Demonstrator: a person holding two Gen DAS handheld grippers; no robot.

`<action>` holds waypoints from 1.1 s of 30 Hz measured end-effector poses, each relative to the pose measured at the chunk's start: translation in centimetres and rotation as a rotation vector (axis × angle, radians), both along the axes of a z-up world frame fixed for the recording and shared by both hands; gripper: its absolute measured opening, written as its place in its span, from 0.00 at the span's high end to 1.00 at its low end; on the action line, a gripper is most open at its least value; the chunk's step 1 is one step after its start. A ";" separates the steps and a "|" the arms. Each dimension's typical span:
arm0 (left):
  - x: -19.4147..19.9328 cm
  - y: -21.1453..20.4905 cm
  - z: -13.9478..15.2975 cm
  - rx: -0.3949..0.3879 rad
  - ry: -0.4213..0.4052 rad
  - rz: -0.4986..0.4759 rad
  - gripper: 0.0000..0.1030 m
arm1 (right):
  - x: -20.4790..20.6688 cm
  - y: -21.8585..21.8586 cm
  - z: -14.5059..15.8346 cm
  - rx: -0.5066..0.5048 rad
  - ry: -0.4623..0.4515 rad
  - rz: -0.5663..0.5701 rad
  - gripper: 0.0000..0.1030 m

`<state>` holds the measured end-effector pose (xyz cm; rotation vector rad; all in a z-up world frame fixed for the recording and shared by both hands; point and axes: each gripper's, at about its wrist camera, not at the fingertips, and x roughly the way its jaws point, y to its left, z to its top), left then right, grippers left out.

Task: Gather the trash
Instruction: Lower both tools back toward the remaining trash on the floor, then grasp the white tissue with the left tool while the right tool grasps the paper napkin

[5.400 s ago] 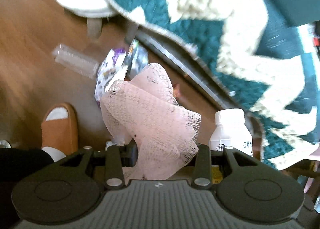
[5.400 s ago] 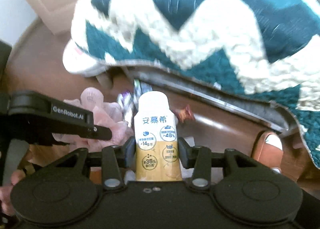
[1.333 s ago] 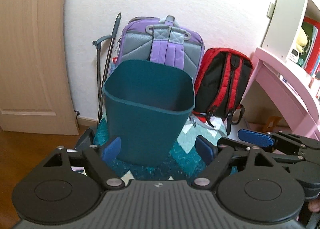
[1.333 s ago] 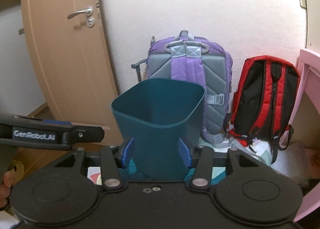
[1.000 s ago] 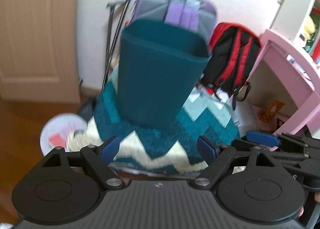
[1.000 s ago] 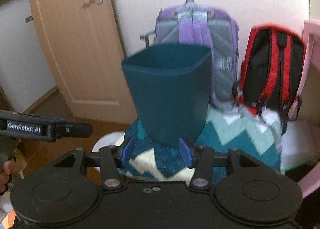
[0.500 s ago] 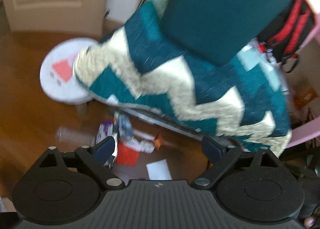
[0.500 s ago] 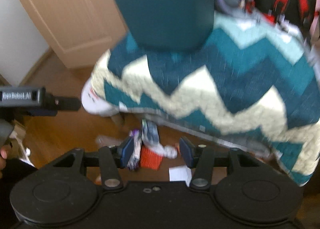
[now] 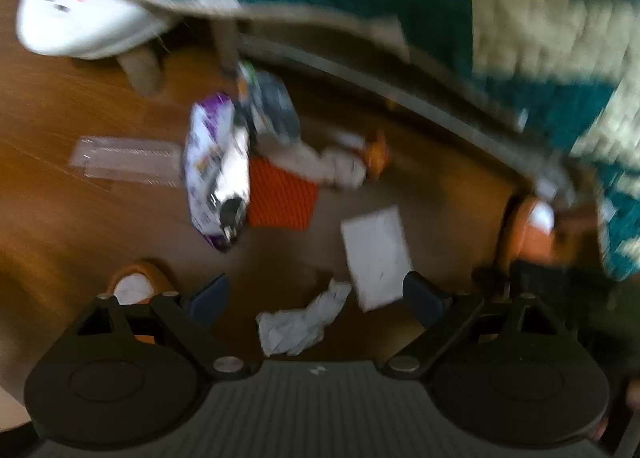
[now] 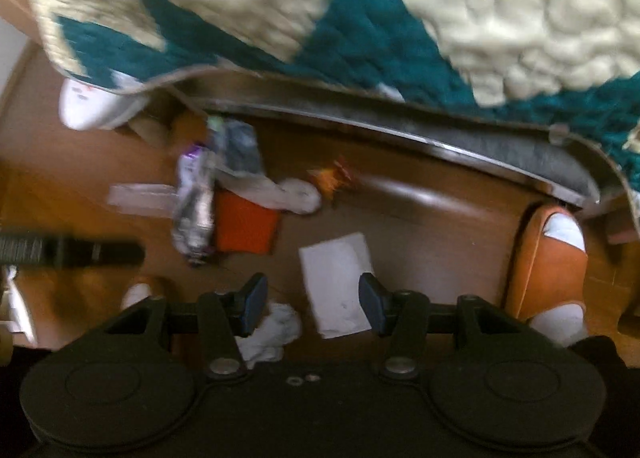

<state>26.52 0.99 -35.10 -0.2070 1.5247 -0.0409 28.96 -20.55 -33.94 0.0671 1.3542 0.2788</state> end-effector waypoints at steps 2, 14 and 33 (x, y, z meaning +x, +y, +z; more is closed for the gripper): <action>-0.2 -1.0 -2.6 0.012 0.055 -0.043 0.09 | 0.9 -0.4 -2.6 -0.018 0.037 -0.005 0.51; -1.5 -4.1 -15.1 0.034 0.285 -0.174 0.09 | 2.8 1.7 -14.3 -0.017 0.172 0.132 0.51; -3.4 -6.6 -21.6 0.026 0.280 -0.273 0.35 | 2.7 3.8 -19.7 -0.109 0.093 0.207 0.49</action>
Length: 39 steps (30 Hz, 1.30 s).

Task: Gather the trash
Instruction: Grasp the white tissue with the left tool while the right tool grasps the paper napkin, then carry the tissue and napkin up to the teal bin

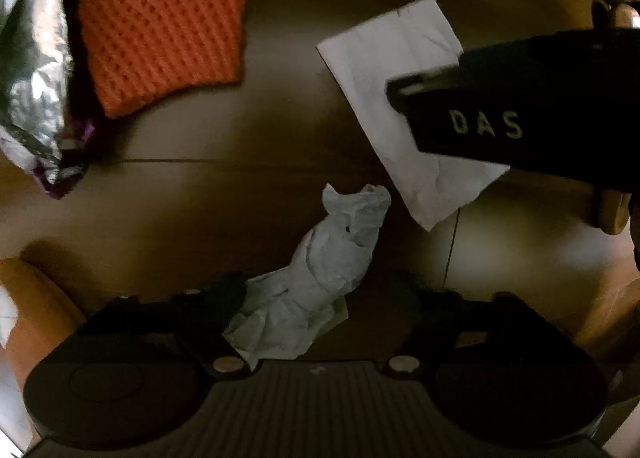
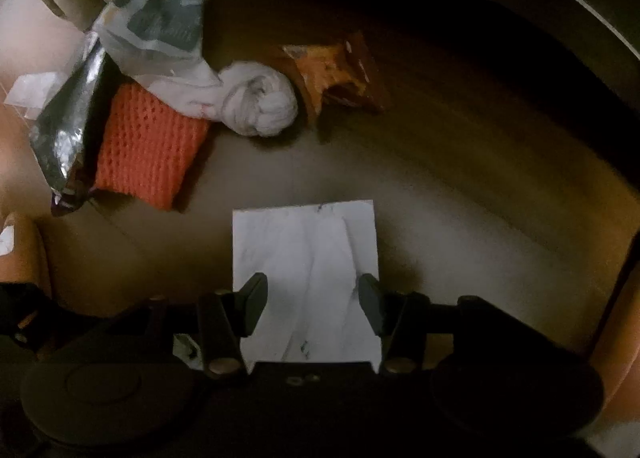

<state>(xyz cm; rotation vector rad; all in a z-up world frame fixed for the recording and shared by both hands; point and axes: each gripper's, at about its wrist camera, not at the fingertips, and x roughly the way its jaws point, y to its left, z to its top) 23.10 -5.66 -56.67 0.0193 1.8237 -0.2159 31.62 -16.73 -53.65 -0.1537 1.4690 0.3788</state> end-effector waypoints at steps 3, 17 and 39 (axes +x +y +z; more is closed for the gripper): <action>-0.1 0.2 -0.5 -0.005 0.008 0.002 0.45 | -0.3 0.7 -0.1 -0.026 -0.021 0.021 0.49; 2.9 2.4 0.8 0.020 -0.003 0.135 0.67 | 0.2 0.6 -0.1 -0.085 0.026 -0.065 0.98; 3.4 6.6 20.9 -0.014 -0.304 0.415 0.67 | -1.9 -1.2 20.3 0.079 -0.239 -0.248 0.98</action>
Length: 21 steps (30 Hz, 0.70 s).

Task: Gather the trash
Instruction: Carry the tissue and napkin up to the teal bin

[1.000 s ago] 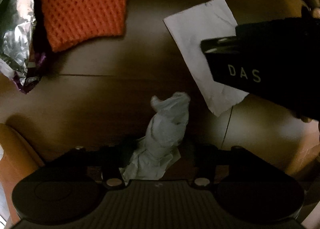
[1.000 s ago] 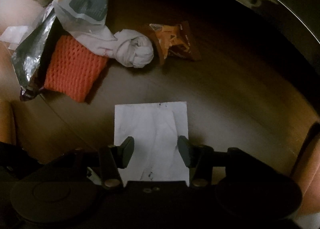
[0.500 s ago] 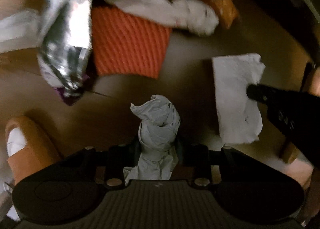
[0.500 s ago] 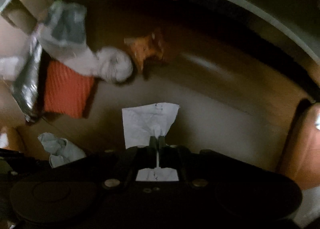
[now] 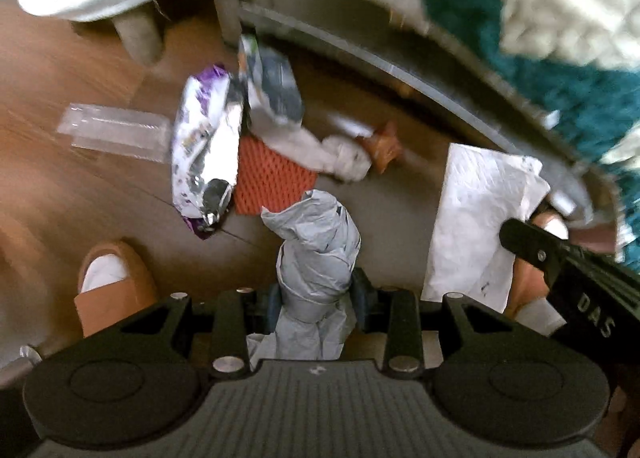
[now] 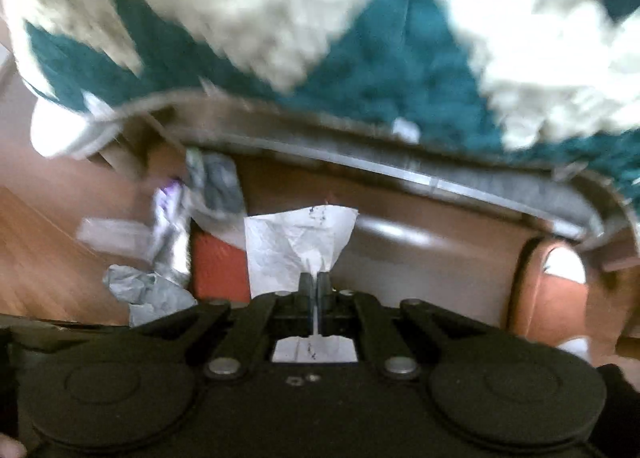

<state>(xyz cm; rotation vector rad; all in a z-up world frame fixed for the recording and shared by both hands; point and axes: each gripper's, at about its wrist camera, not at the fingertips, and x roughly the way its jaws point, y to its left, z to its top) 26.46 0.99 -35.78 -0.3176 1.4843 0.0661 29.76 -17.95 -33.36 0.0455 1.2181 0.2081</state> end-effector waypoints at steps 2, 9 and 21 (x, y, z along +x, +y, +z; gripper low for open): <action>-1.0 0.1 1.9 -0.012 -0.031 0.032 0.67 | -0.9 -0.3 2.4 0.021 -0.039 -0.004 0.98; -4.0 0.5 9.8 -0.024 -0.202 0.050 0.67 | -4.6 -1.0 10.4 0.072 -0.186 0.007 0.98; -6.0 0.0 25.0 -0.064 -0.545 0.019 0.67 | -8.9 -2.6 23.2 0.134 -0.463 0.001 0.98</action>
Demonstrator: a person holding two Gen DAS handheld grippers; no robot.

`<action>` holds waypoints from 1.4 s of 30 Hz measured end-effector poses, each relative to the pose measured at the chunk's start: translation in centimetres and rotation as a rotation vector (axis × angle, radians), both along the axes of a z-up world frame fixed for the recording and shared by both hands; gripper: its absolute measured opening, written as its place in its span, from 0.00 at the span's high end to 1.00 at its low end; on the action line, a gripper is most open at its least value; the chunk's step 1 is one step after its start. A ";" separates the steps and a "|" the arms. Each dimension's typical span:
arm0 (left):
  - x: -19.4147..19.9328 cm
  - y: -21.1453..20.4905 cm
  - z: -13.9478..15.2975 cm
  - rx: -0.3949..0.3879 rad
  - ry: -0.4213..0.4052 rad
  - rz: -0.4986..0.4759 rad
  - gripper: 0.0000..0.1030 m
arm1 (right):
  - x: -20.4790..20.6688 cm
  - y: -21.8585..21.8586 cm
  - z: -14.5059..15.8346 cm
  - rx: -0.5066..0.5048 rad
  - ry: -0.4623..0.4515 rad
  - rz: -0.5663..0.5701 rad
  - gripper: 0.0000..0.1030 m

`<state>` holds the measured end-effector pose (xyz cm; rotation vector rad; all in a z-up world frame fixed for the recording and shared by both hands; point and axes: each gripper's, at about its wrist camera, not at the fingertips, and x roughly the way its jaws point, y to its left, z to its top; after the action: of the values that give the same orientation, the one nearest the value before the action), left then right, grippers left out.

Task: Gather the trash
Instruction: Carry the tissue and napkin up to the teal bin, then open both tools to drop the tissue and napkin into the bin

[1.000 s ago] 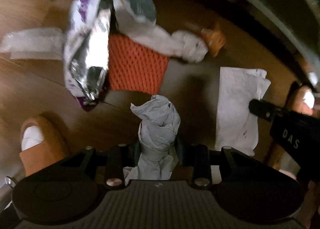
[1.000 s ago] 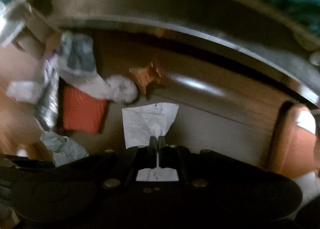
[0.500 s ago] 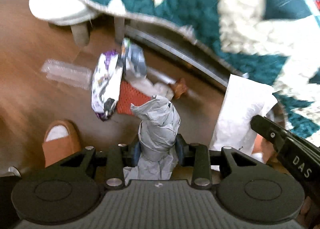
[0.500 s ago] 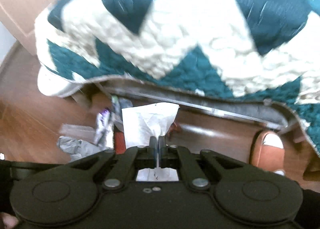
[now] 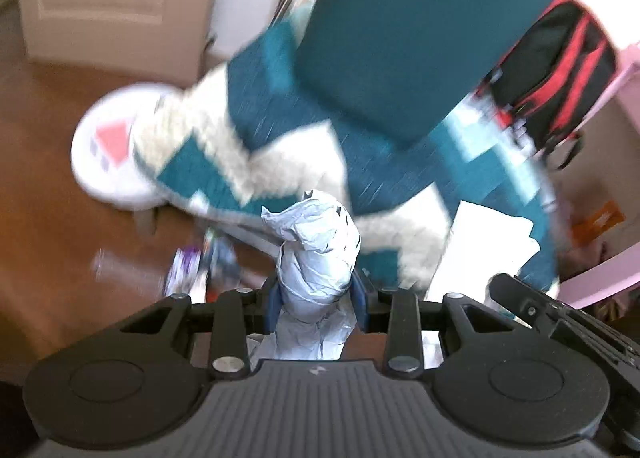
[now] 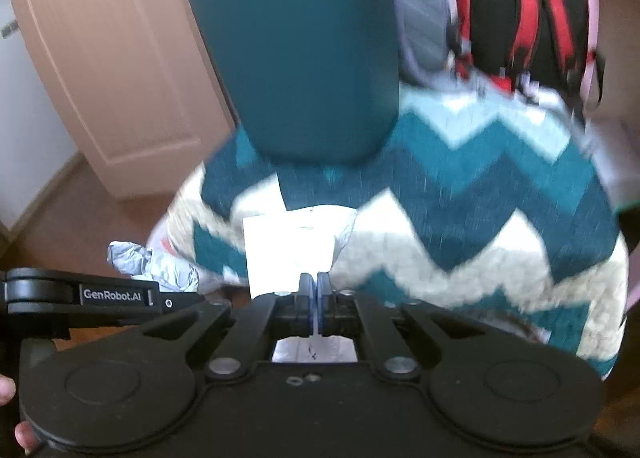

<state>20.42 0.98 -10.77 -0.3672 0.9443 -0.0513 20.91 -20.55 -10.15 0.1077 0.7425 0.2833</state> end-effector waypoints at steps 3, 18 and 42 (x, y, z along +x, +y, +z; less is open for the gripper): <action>0.3 -0.2 4.1 -0.017 -0.073 -0.003 0.67 | -0.2 -0.5 3.9 0.024 -0.079 -0.001 0.98; 5.2 -1.6 23.4 0.054 -0.431 -0.051 0.67 | 3.6 -1.1 21.5 0.047 -0.398 0.008 0.98; 22.5 -4.4 23.9 0.181 -0.381 -0.138 0.66 | 19.4 -0.3 22.4 0.010 -0.343 -0.035 0.97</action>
<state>42.92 -3.46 13.08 -0.1172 0.5895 -0.1551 40.34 -20.80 12.21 0.0788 0.3985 0.2638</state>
